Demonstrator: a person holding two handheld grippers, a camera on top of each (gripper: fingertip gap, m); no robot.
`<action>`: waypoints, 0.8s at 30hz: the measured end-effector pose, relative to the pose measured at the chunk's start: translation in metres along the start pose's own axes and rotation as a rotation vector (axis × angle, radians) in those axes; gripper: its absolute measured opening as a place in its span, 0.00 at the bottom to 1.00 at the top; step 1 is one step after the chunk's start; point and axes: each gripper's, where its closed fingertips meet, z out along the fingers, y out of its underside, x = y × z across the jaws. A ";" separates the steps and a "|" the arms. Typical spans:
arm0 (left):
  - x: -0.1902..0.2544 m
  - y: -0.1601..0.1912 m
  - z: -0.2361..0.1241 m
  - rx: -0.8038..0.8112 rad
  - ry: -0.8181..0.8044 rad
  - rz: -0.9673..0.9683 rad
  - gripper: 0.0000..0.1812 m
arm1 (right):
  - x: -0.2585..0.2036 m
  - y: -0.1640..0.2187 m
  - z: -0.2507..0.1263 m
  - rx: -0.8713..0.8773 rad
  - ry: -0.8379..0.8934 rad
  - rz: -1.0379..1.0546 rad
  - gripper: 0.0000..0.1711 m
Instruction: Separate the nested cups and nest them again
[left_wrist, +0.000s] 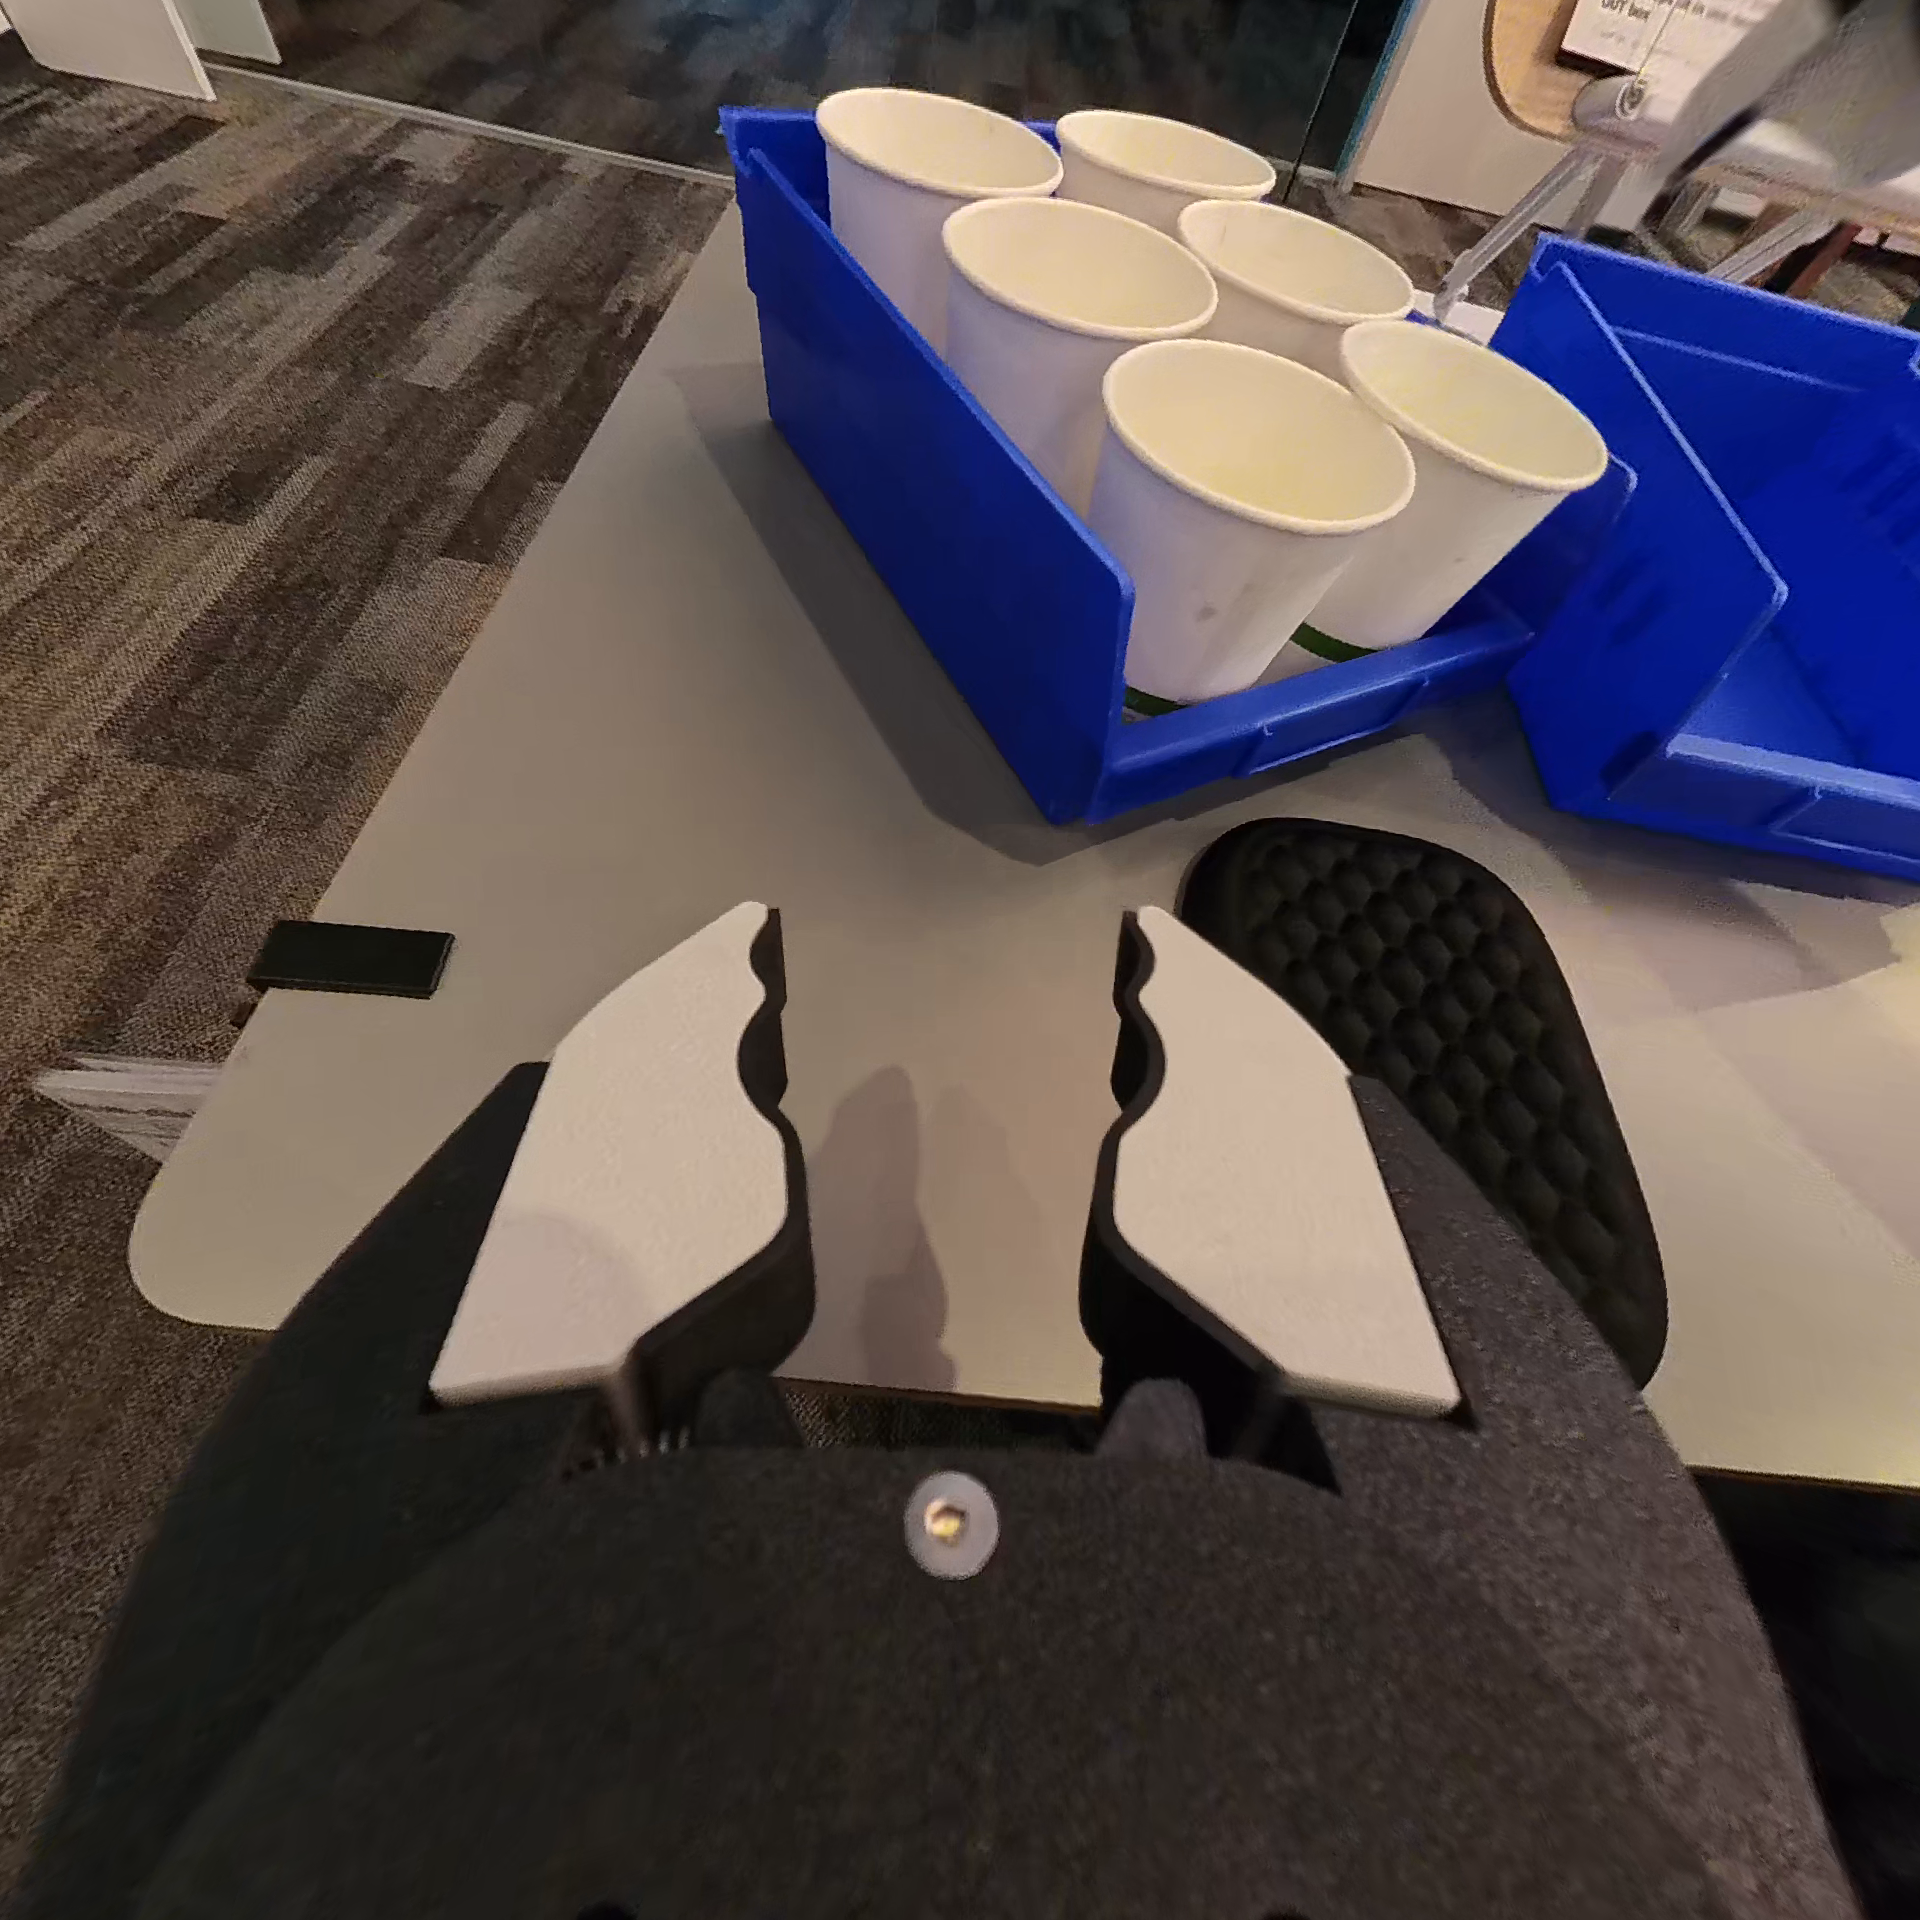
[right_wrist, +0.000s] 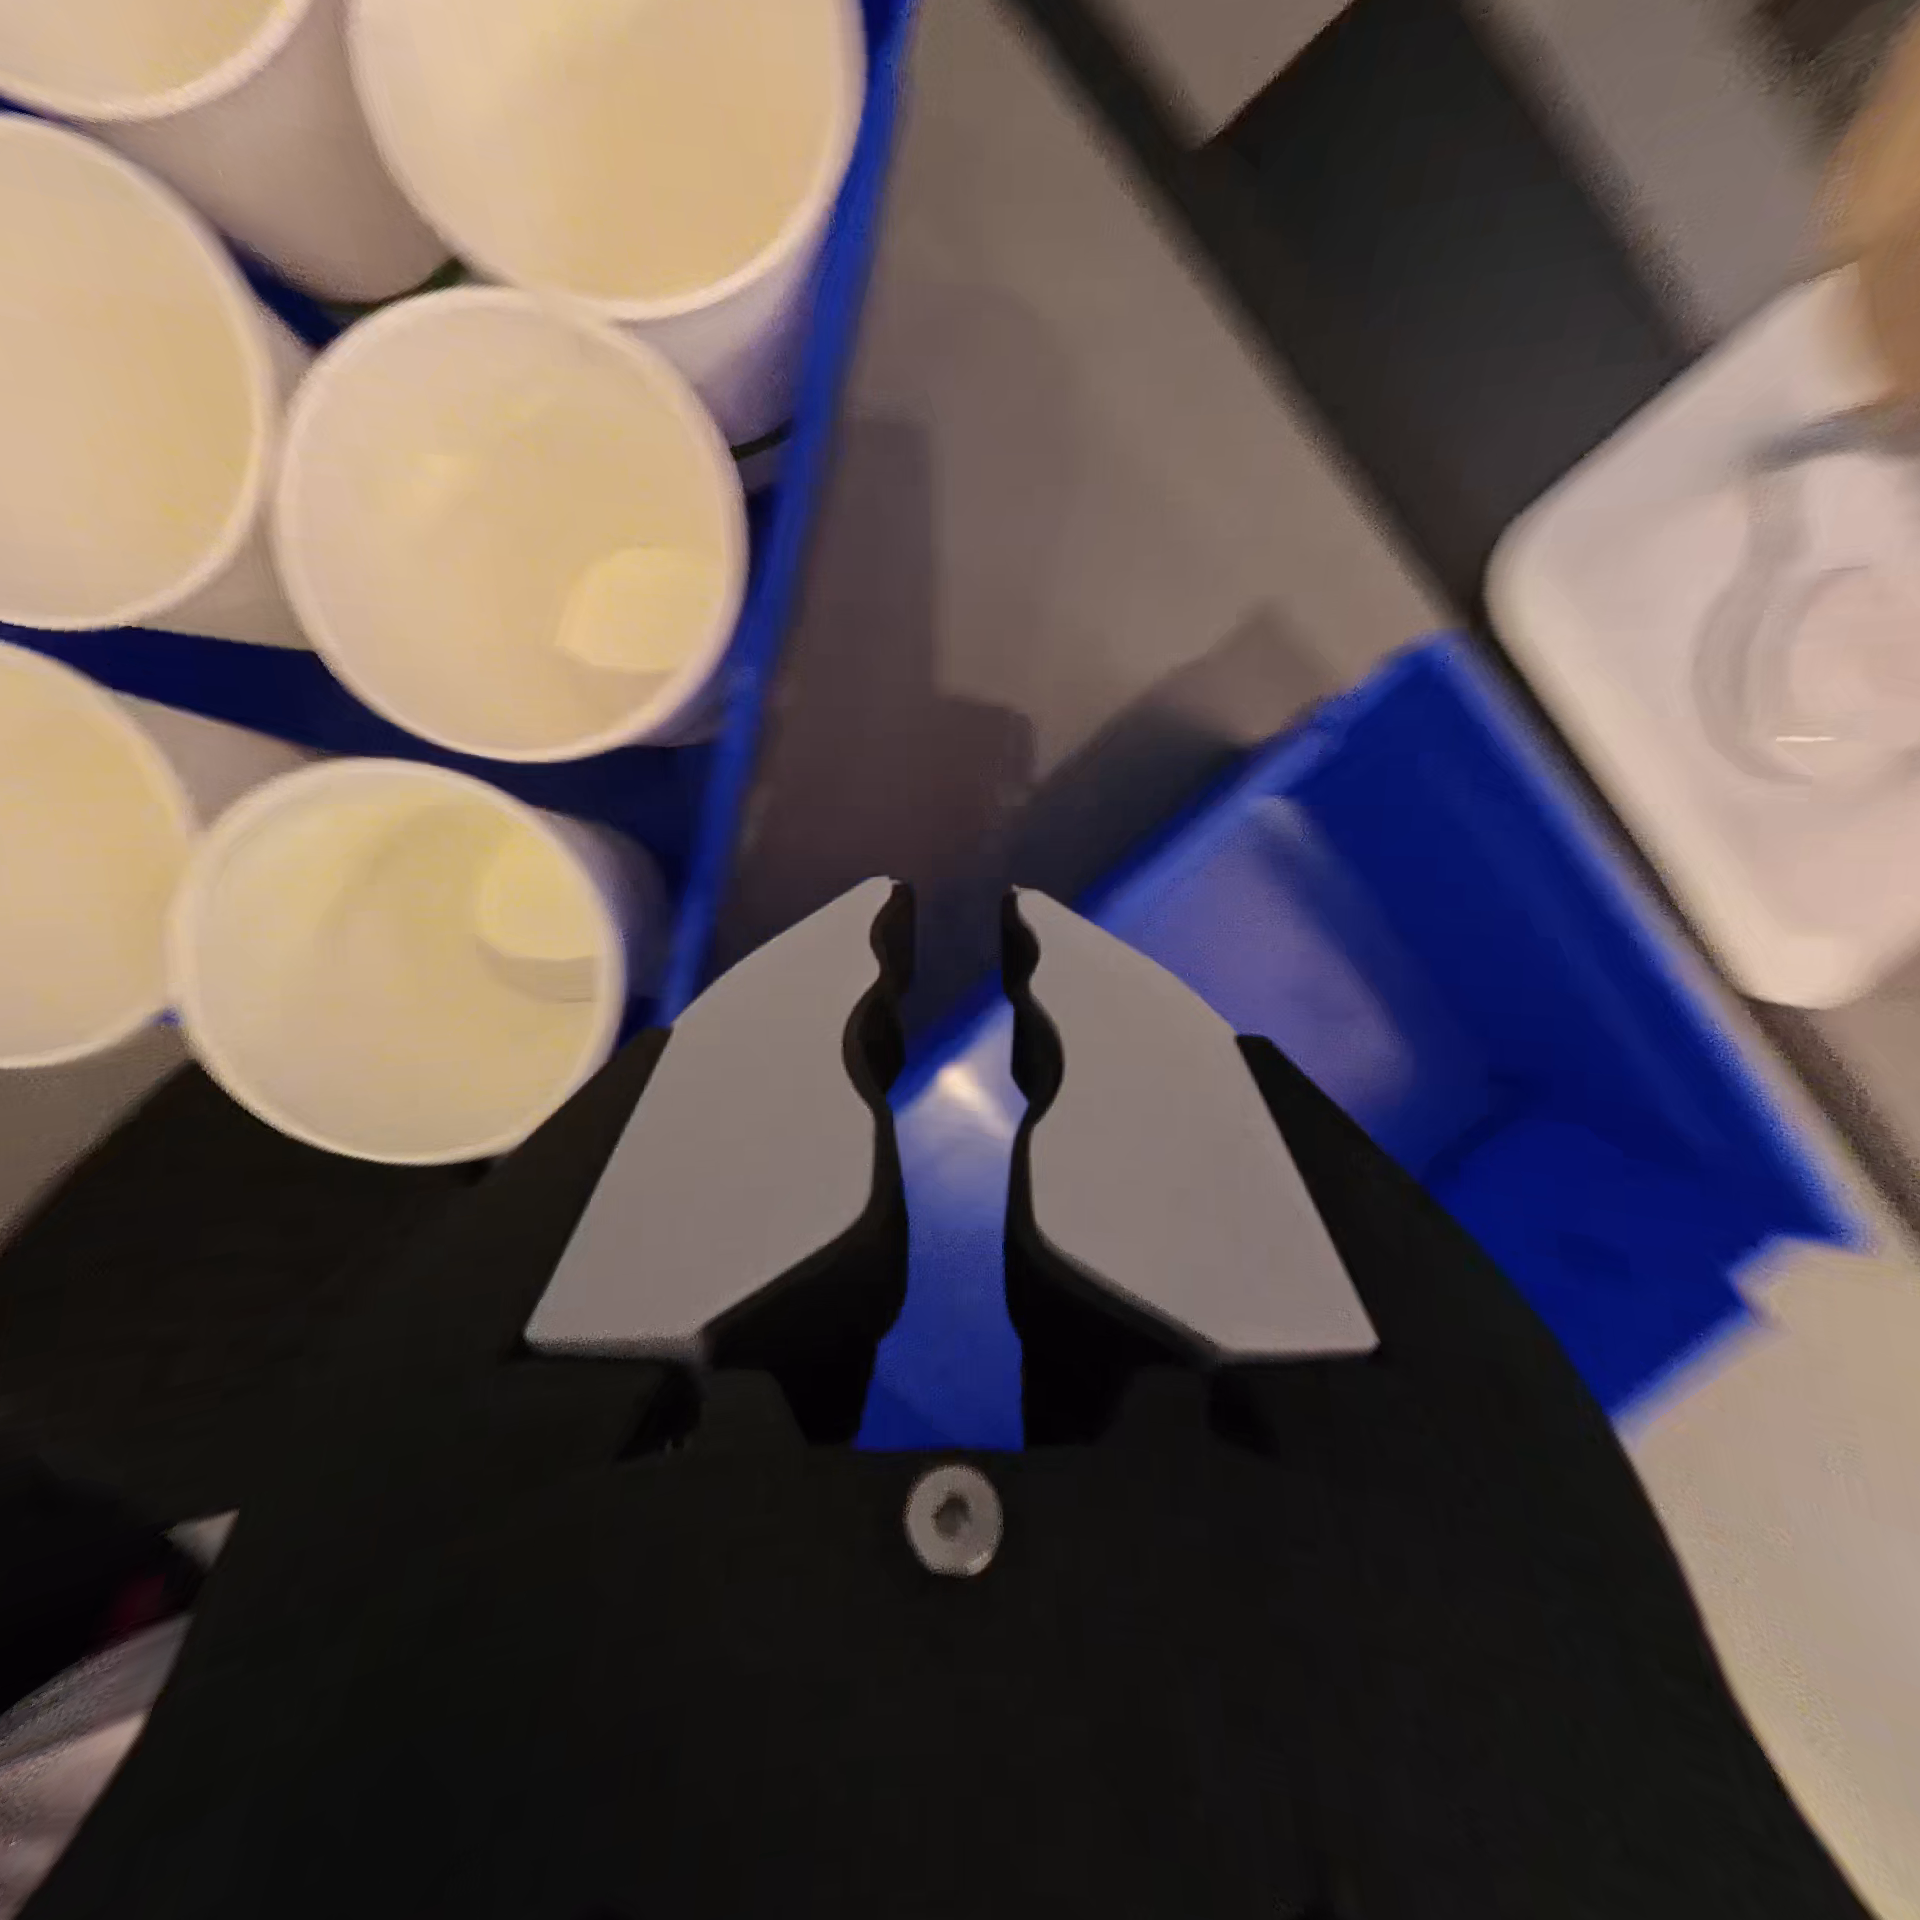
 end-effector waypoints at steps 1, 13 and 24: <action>0.000 0.000 -0.001 0.000 -0.001 0.002 0.34 | 0.023 0.003 -0.016 0.042 0.073 0.001 0.10; 0.029 -0.005 0.012 -0.014 0.034 0.040 0.33 | 0.149 0.201 -0.005 -0.257 0.058 0.496 0.33; 0.077 -0.014 0.017 -0.028 0.061 0.145 0.33 | 0.163 0.230 0.019 -0.278 -0.070 0.497 0.04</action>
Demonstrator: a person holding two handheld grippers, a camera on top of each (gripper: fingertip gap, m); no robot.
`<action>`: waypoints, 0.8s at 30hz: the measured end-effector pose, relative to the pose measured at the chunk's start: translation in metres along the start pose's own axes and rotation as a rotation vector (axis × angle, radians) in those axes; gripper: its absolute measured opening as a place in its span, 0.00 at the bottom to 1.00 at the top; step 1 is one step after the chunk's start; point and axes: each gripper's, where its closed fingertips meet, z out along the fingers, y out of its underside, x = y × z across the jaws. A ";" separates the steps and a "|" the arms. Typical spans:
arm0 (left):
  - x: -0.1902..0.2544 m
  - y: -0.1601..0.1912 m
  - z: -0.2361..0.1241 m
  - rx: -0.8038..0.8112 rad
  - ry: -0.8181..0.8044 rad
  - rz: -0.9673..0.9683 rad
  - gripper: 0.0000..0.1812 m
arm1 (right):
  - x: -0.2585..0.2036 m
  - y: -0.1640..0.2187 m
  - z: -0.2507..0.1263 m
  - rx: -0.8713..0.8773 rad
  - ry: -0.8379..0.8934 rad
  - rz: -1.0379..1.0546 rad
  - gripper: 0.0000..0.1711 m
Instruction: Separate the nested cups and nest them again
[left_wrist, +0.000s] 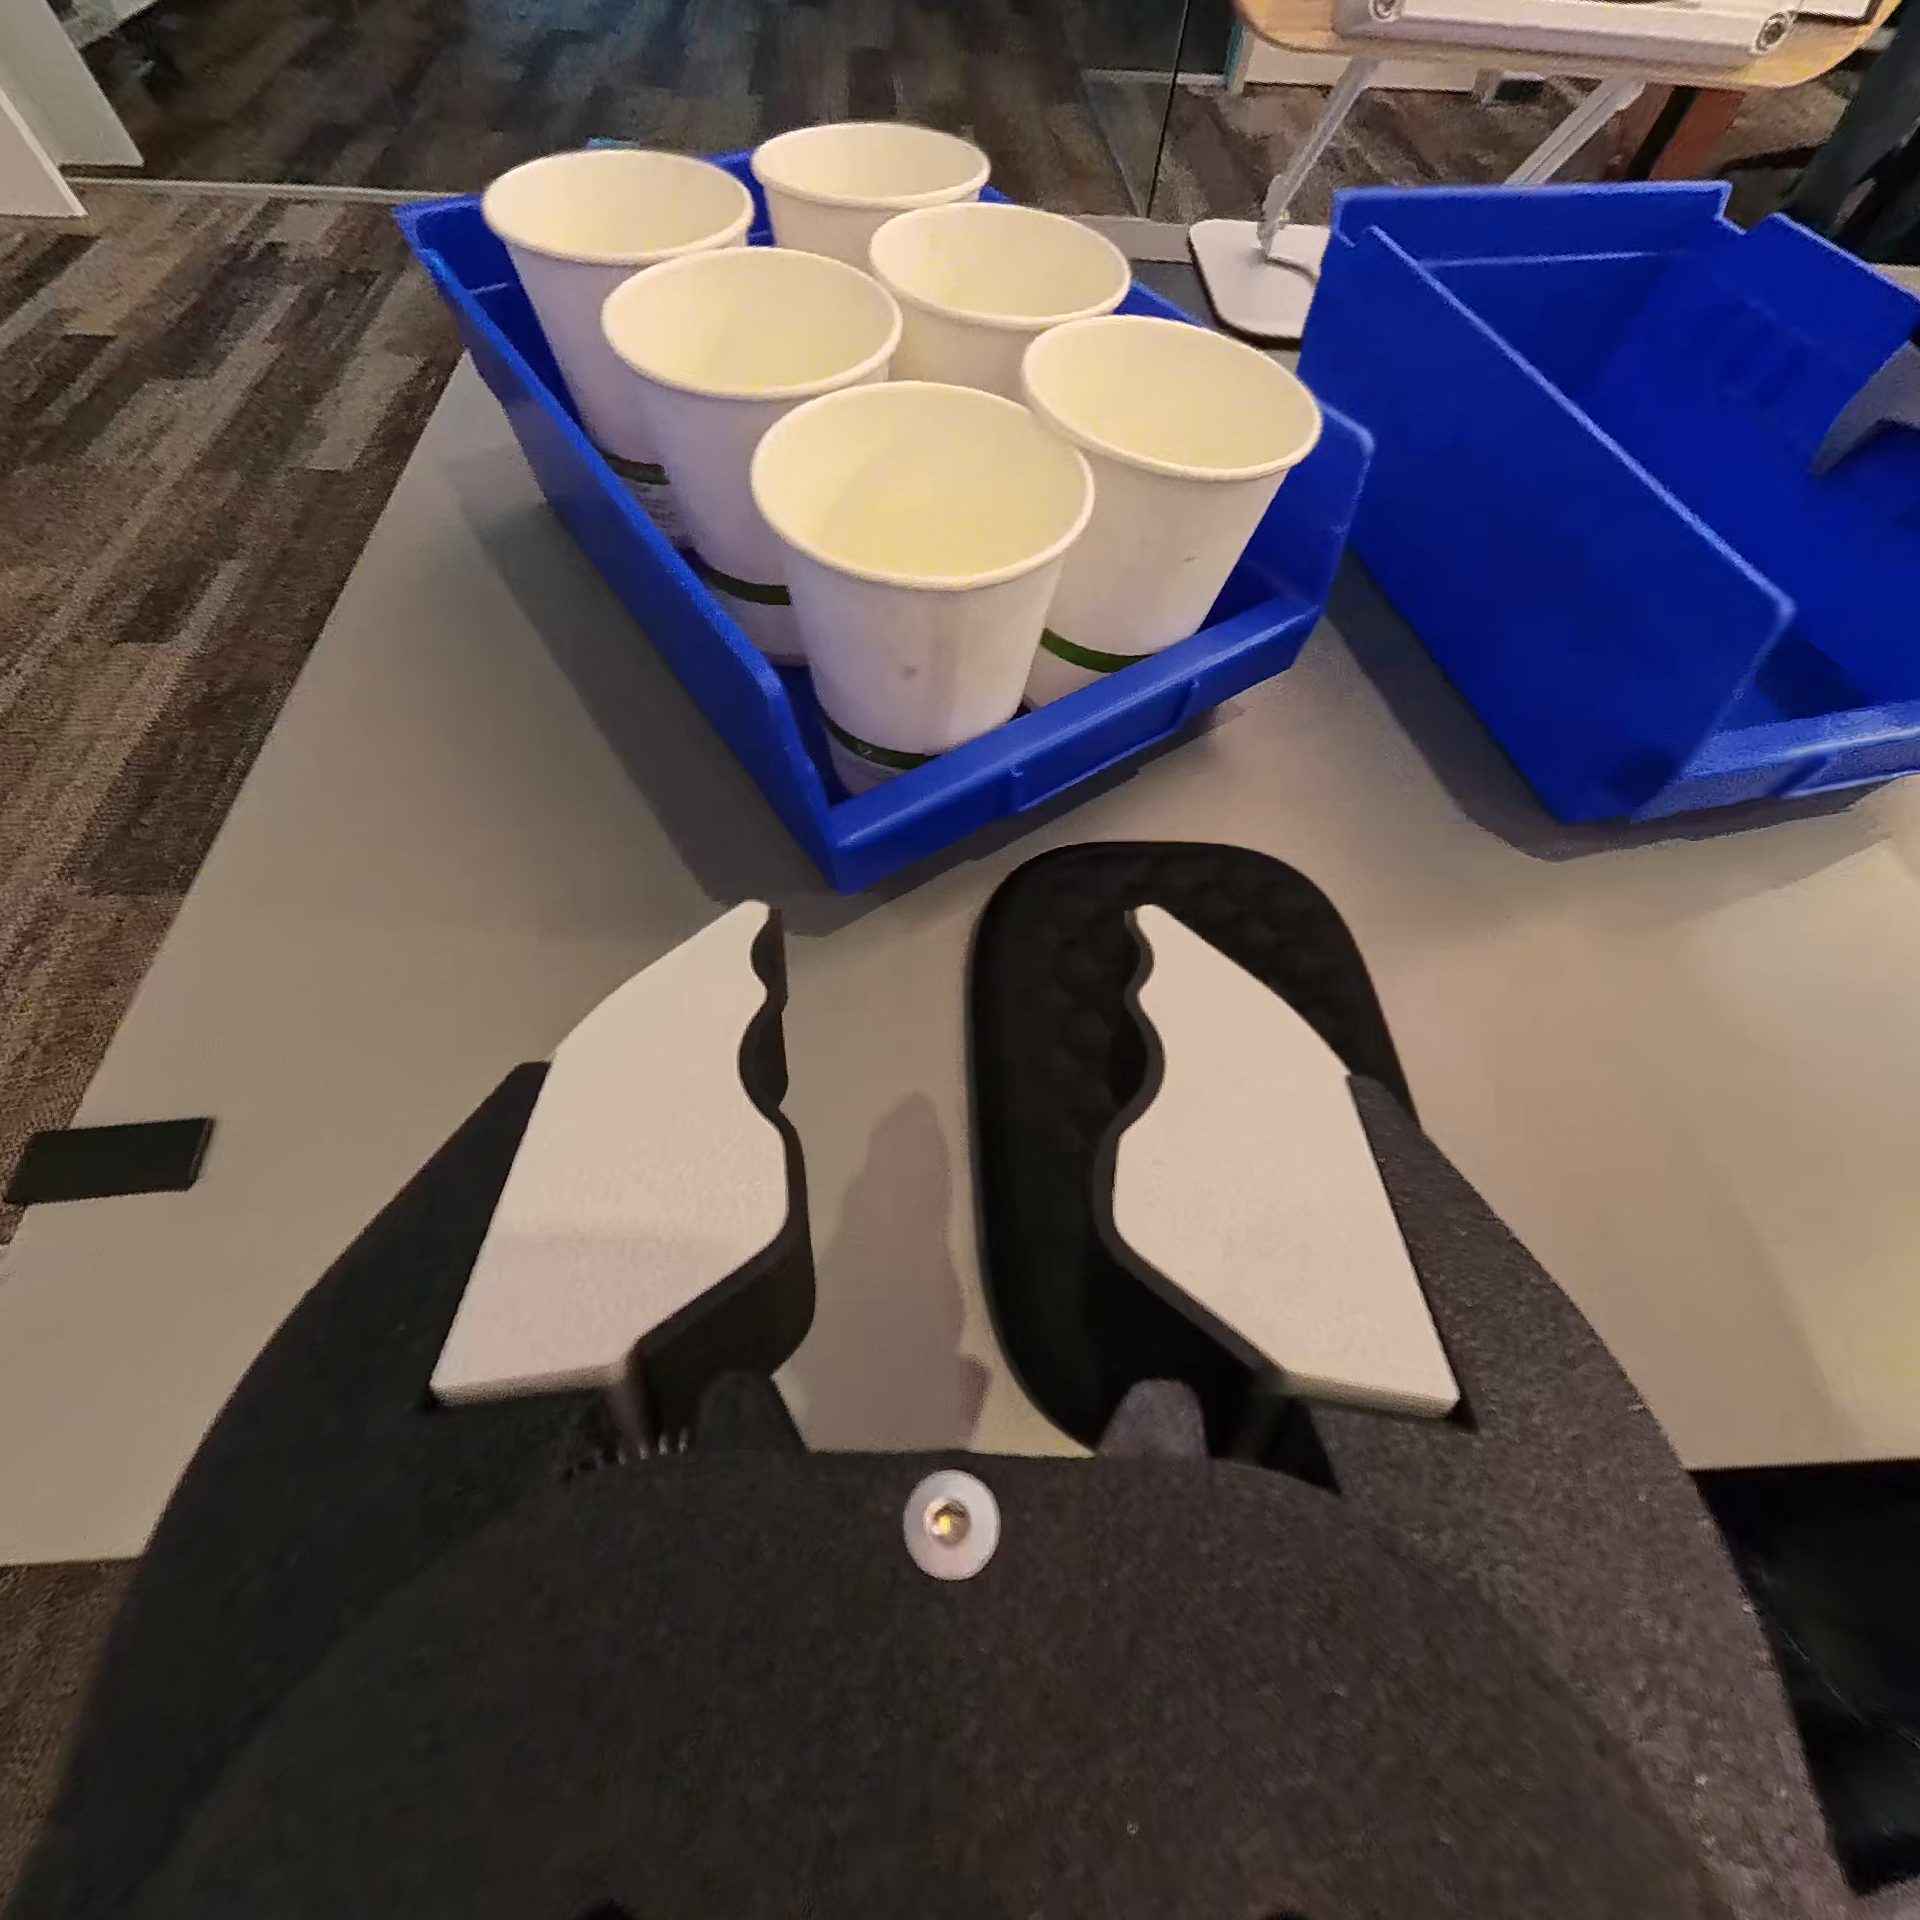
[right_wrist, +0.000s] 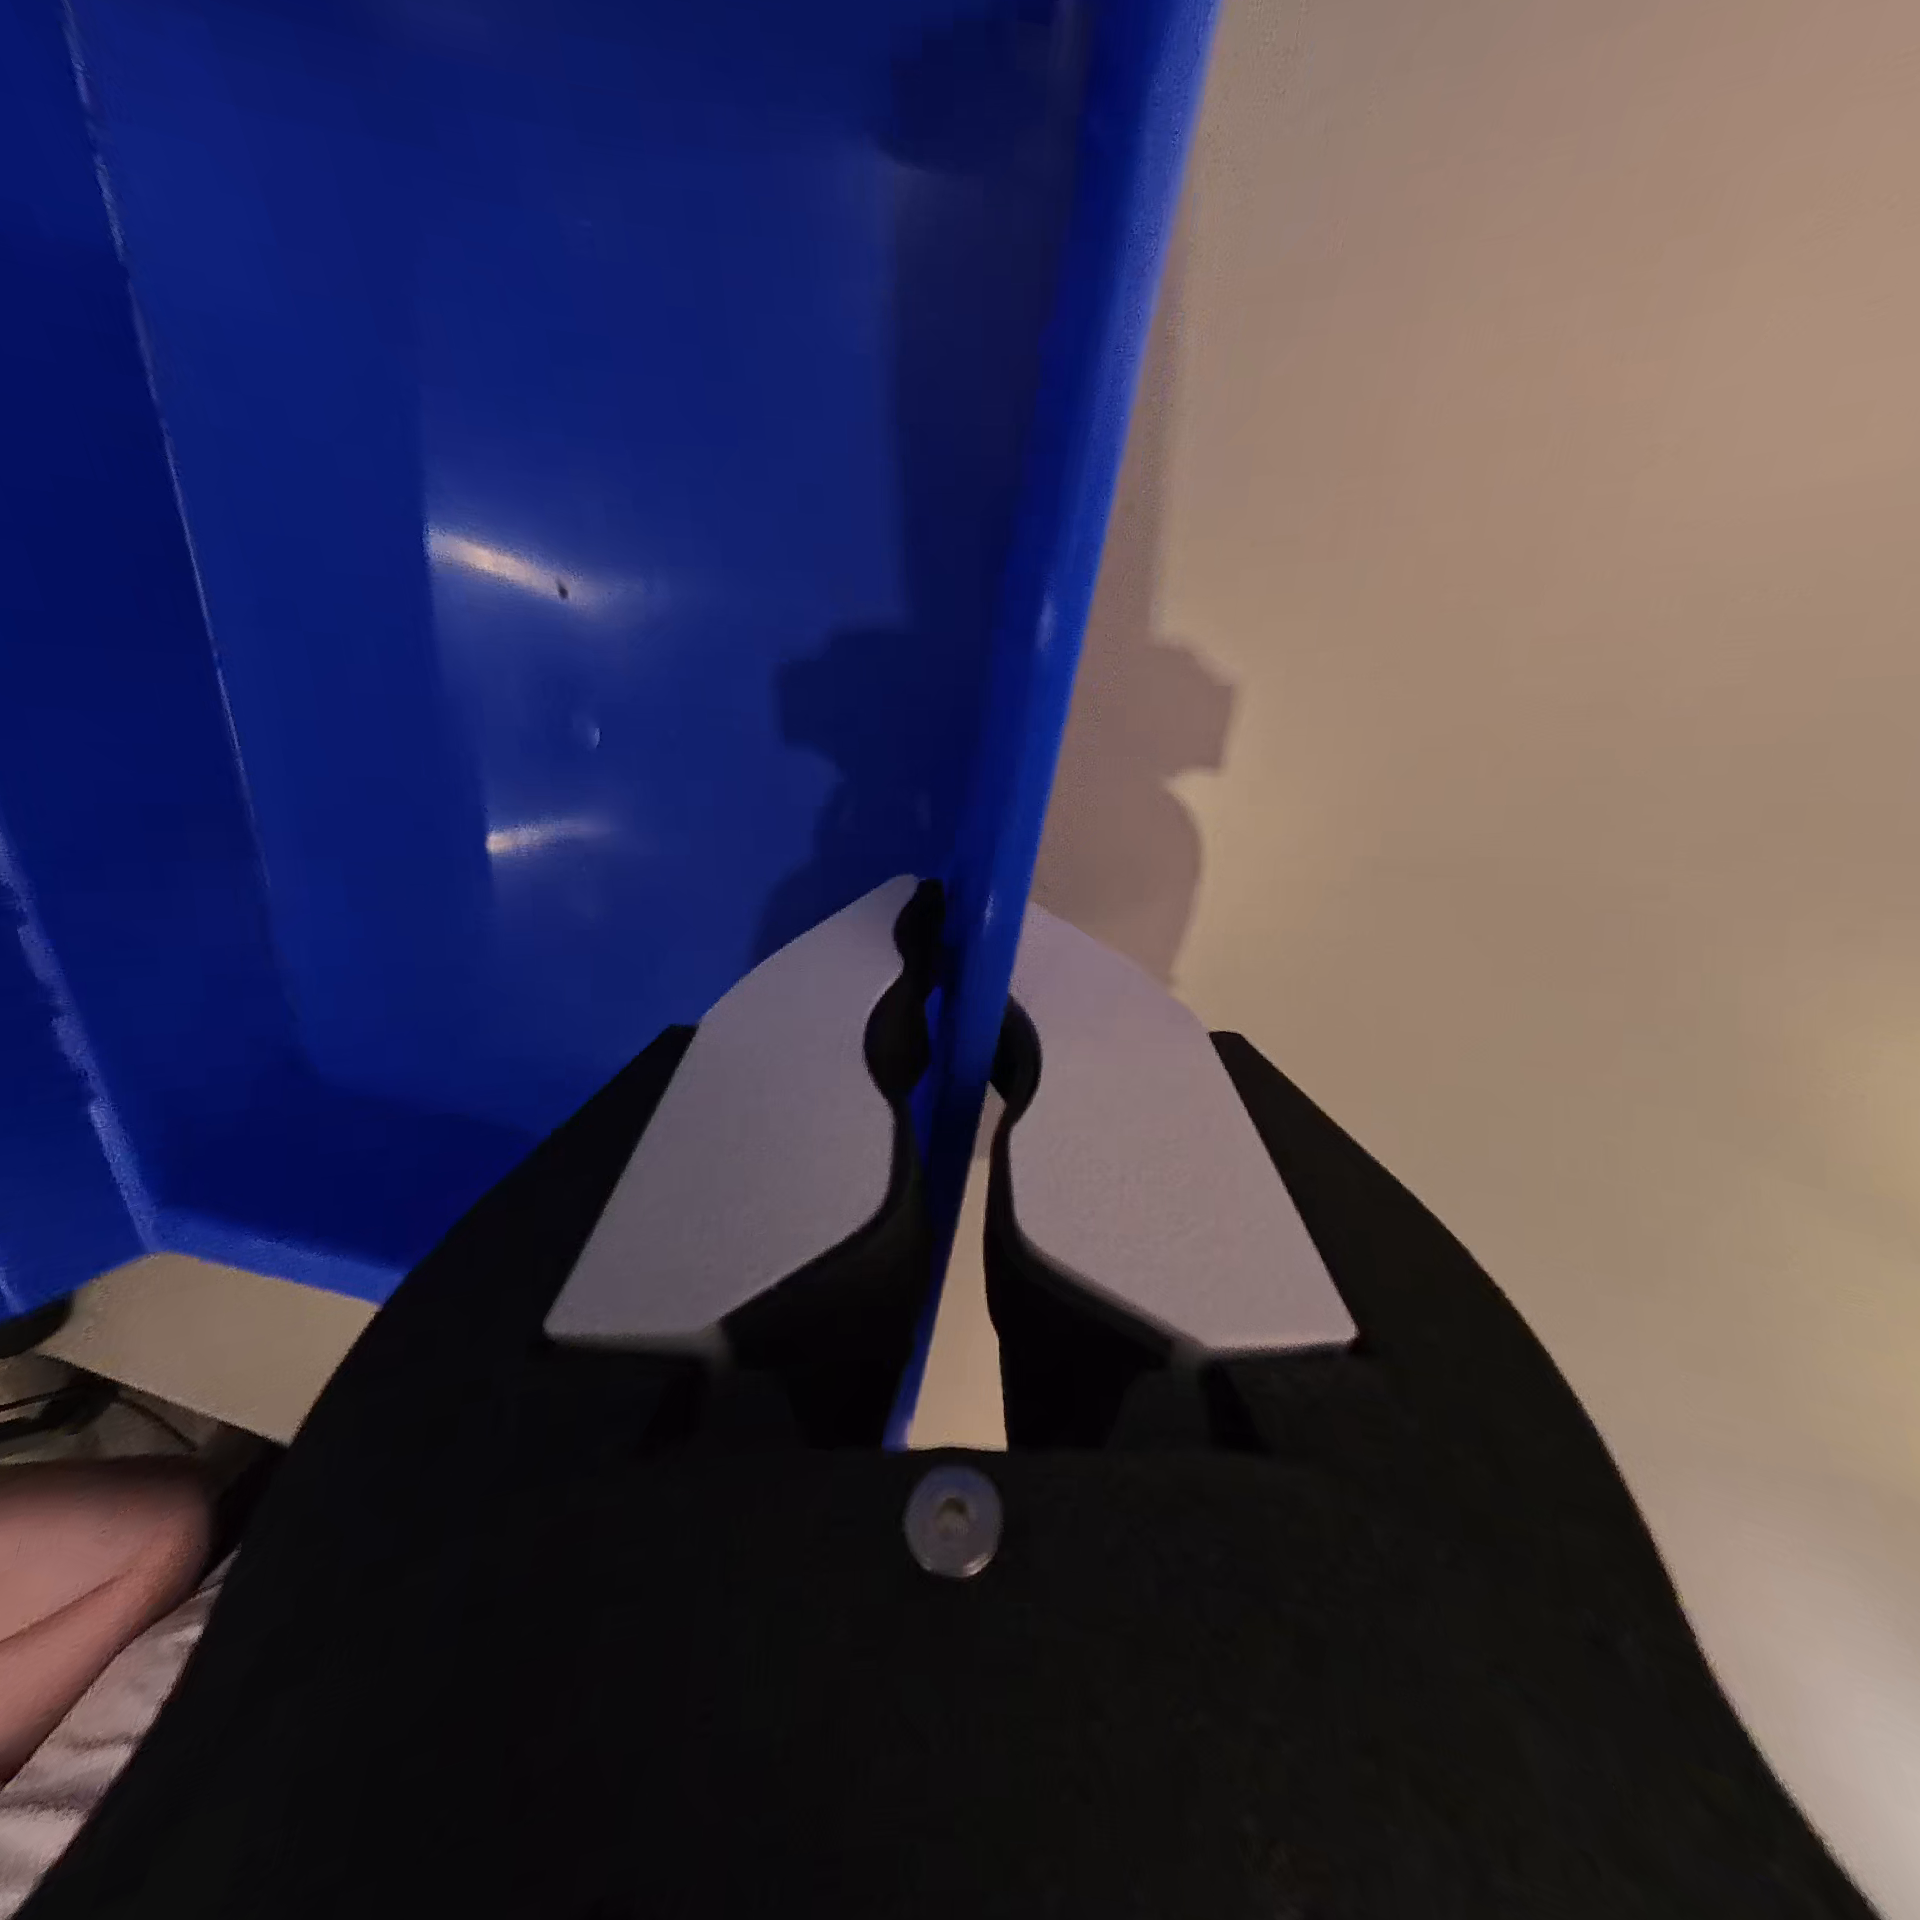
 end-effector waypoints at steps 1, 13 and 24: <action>0.003 -0.001 0.001 -0.004 0.001 0.005 0.33 | 0.010 0.001 -0.002 0.003 0.016 0.001 0.04; 0.024 -0.005 0.020 -0.010 0.004 0.035 0.34 | 0.168 0.053 -0.032 0.025 0.054 0.174 0.04; 0.034 -0.022 0.033 0.003 -0.041 0.043 0.34 | 0.276 0.114 -0.056 0.051 0.078 0.325 0.03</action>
